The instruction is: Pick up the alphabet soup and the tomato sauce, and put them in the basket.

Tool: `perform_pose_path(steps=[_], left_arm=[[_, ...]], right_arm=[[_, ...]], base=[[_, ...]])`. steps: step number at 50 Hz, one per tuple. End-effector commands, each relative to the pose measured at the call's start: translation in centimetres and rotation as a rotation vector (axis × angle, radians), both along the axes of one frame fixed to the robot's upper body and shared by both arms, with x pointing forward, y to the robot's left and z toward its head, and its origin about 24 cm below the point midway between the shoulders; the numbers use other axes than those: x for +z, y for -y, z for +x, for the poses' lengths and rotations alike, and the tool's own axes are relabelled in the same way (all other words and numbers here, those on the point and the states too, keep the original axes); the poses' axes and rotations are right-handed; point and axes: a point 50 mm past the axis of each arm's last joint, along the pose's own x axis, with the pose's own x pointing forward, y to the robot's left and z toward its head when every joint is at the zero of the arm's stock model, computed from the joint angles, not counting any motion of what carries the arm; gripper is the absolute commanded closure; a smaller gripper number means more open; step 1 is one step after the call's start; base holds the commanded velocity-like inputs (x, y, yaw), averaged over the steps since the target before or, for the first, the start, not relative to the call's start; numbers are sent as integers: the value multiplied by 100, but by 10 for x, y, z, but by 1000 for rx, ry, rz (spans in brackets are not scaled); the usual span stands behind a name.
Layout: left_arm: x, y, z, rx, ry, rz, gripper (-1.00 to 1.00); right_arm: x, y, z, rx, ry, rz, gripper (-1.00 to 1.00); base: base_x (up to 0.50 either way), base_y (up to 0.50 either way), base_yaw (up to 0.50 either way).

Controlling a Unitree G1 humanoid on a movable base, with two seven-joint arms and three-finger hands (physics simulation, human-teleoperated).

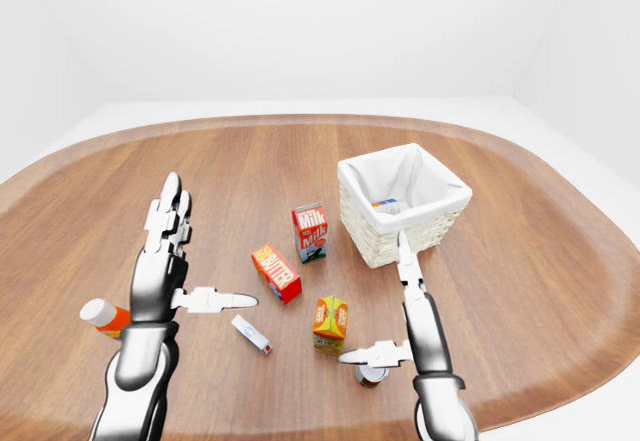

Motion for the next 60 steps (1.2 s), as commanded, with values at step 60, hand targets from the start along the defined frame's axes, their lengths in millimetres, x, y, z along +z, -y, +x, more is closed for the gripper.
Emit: perform_pose_path(steps=[60], left_arm=[[0, 0, 0, 1, 2, 4, -100]], right_arm=[[-66, 9, -21, -92, -294, -19, -100]], base=[[0, 0, 0]])
